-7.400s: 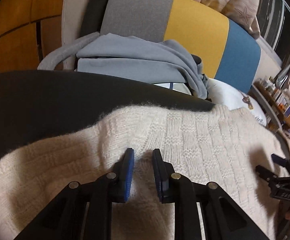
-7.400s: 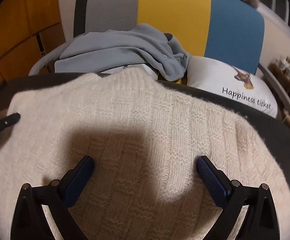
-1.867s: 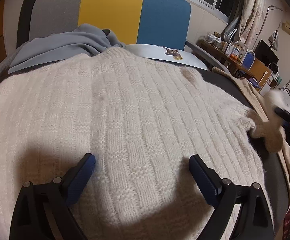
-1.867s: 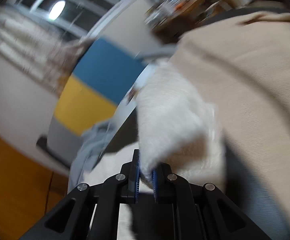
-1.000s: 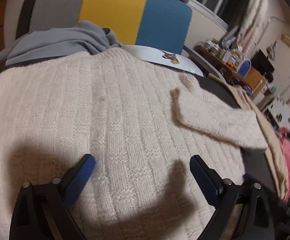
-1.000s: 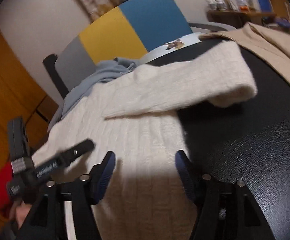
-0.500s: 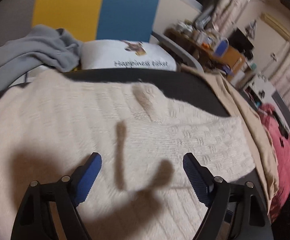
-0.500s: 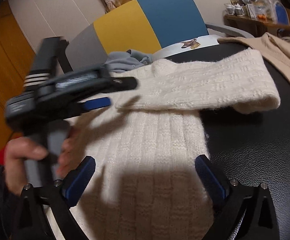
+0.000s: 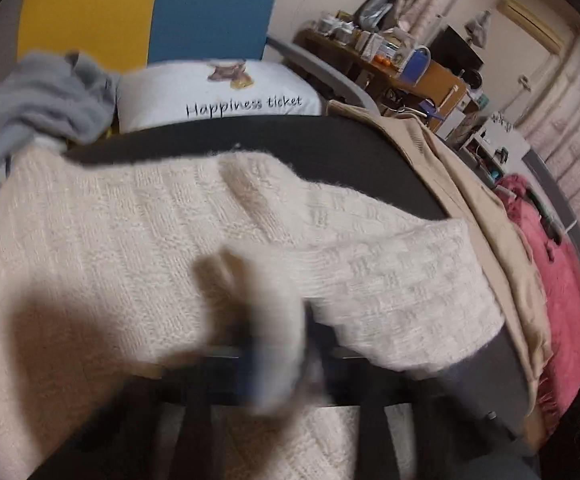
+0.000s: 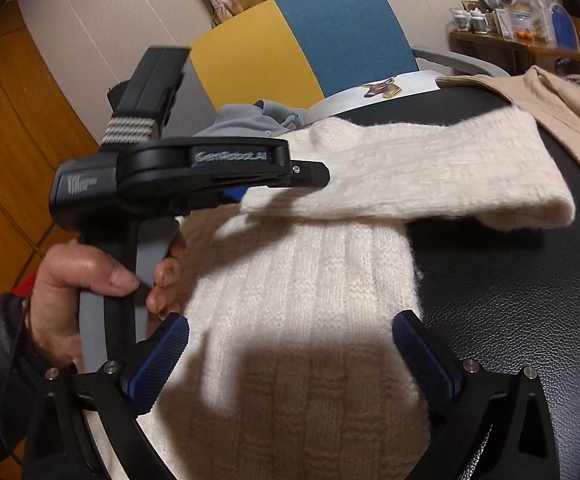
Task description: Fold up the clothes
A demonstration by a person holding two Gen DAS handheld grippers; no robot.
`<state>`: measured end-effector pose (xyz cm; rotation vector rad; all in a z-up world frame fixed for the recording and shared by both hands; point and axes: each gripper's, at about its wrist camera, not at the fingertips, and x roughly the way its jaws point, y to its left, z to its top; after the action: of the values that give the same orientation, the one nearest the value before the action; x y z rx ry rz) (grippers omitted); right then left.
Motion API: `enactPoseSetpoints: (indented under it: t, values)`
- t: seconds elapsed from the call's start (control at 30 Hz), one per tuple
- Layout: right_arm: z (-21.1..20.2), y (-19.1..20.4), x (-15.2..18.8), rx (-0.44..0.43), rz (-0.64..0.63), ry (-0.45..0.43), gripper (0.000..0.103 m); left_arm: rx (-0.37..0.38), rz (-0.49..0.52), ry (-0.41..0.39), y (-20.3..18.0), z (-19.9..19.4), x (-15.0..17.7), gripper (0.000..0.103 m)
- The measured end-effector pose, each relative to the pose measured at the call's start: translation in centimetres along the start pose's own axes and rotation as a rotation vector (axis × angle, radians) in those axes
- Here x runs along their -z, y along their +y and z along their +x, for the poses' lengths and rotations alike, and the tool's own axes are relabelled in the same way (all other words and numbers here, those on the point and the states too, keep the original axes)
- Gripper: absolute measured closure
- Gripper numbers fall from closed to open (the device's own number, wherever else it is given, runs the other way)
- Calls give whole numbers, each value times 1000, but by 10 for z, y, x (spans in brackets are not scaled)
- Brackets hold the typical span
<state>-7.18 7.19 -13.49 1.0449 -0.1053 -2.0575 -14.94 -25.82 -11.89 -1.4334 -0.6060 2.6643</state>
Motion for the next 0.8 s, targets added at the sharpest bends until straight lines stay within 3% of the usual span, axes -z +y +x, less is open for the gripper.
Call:
enactPoseSetpoints:
  t: [0.1, 0.27, 0.53, 0.63, 0.73, 0.8]
  values:
    - [-1, 3, 1, 3, -1, 1, 0, 34, -31, -27, 3, -8, -4, 95]
    - [-2, 7, 3, 9, -1, 3, 0, 133, -117, -141, 8, -49, -20, 95]
    - [-13, 22, 0, 11, -44, -33, 0, 200, -147, -371, 19, -158, -53, 95]
    - [-15, 34, -8, -37, -78, -68, 0, 179, -149, -425, 28, -189, -60, 95]
    - [-10, 30, -30, -141, 2, -131, 0, 170, -169, -455, 40, -209, -58, 95]
    - [-4, 22, -39, -158, 50, -156, 0, 168, -180, -476, 48, -219, -53, 95]
